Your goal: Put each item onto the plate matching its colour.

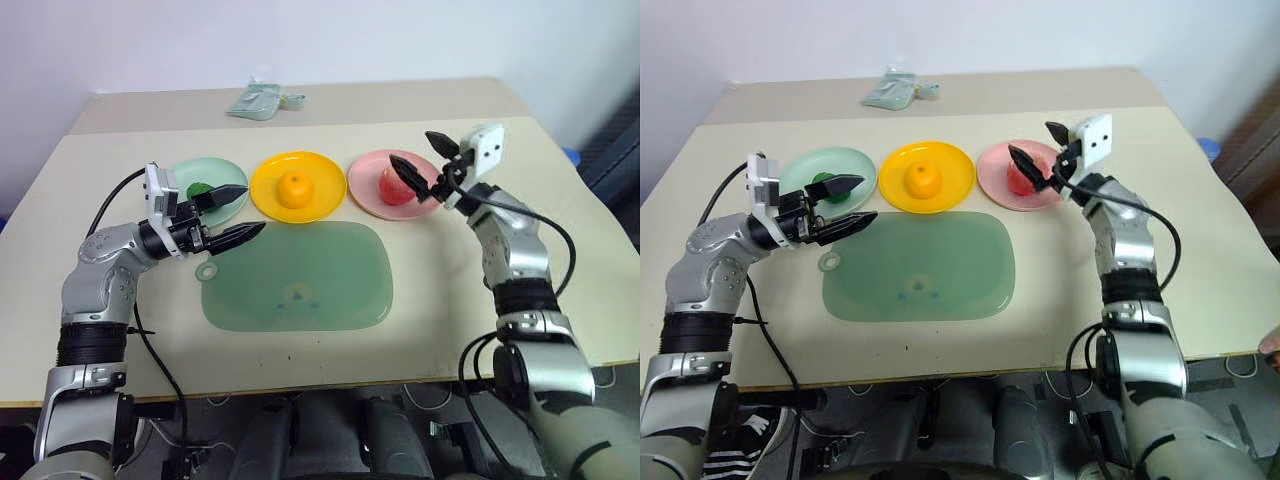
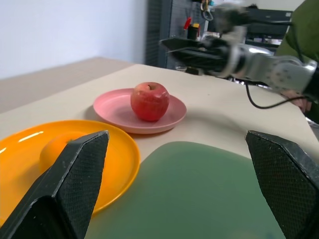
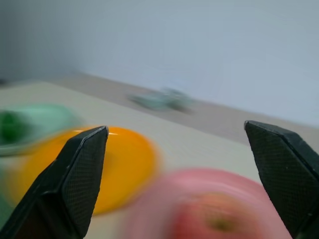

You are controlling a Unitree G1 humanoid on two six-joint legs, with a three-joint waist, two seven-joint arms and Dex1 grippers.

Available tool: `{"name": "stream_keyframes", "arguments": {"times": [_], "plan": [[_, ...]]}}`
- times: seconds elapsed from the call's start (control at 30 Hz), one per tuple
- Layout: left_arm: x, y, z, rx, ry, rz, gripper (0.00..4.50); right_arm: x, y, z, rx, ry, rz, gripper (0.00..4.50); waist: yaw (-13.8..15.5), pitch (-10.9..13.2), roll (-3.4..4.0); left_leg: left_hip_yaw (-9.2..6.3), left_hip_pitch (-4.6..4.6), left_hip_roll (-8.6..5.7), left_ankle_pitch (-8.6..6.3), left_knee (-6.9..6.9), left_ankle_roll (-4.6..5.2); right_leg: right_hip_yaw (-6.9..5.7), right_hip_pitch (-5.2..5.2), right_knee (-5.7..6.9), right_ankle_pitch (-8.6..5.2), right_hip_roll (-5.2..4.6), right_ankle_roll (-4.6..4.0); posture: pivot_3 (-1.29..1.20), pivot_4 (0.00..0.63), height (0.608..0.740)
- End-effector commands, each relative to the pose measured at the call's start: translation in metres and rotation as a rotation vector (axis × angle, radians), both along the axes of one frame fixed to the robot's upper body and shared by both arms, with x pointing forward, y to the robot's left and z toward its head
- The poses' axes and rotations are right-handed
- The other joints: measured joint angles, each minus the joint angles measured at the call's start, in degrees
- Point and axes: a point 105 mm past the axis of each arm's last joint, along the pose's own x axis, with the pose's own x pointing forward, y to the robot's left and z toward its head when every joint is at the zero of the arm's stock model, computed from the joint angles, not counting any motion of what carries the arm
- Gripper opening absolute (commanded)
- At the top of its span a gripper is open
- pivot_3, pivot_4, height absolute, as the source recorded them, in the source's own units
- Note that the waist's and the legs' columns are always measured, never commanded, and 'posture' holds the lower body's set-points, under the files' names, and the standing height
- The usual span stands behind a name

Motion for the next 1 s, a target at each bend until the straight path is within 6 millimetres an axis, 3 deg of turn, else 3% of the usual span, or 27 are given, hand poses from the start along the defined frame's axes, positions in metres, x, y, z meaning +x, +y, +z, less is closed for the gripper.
{"name": "stream_keyframes", "arguments": {"times": [0.03, 0.2, 0.33, 0.63, 0.83, 1.0], "plan": [[-0.003, 0.004, 0.011, 0.018, -0.045, -0.016, 4.50, -0.048, 0.011, 0.024, -0.042, -0.071, 0.232, 4.45, 0.0, 0.0, 0.01, 0.01, 0.00, -0.01, 0.00, 0.02, 0.00, 0.01, 0.01, 0.00, 0.00, -0.02, 0.00, 0.00, 0.150, 0.740], [-0.014, 0.005, -0.002, 0.071, -0.019, -0.057, 4.50, -0.104, 0.018, 0.012, -0.189, -0.031, 0.407, 4.45, 0.0, 0.0, 0.02, 0.01, 0.03, 0.08, -0.01, 0.06, -0.02, 0.02, 0.03, -0.04, -0.08, -0.01, -0.13, 0.00, 0.150, 0.740], [-0.017, 0.008, -0.004, 0.055, -0.030, -0.065, 4.50, -0.125, 0.018, -0.007, -0.311, 0.000, 0.439, 4.45, 0.2, 0.0, 0.01, 0.03, 0.01, 0.08, -0.02, 0.03, -0.02, 0.02, 0.01, -0.09, -0.13, -0.09, -0.22, 0.00, 0.150, 0.740], [-0.023, 0.030, -0.010, 0.083, 0.011, -0.089, 4.50, -0.128, 0.013, -0.012, -0.339, -0.019, 0.401, 4.45, 1.5, 0.0, 0.01, 0.10, -0.03, 0.06, -0.02, 0.05, -0.03, 0.02, 0.01, -0.17, -0.14, -0.25, -0.26, 0.00, 0.150, 0.740], [-0.050, 0.060, -0.031, 0.172, 0.109, -0.102, 4.50, -0.126, 0.006, -0.019, -0.333, -0.009, 0.351, 4.45, 1.3, 0.0, 0.01, 0.11, -0.04, 0.08, -0.04, -0.05, -0.01, 0.05, -0.08, -0.18, -0.14, -0.28, -0.26, 0.00, 0.150, 0.740], [-0.062, 0.072, -0.031, 0.185, 0.098, -0.058, 4.50, -0.130, 0.000, -0.024, -0.326, 0.016, 0.327, 4.45, 1.7, 0.0, 0.00, 0.10, -0.07, 0.08, -0.13, -0.06, -0.13, 0.03, -0.04, -0.22, -0.25, -0.42, -0.45, 0.00, 0.150, 0.740]]}}
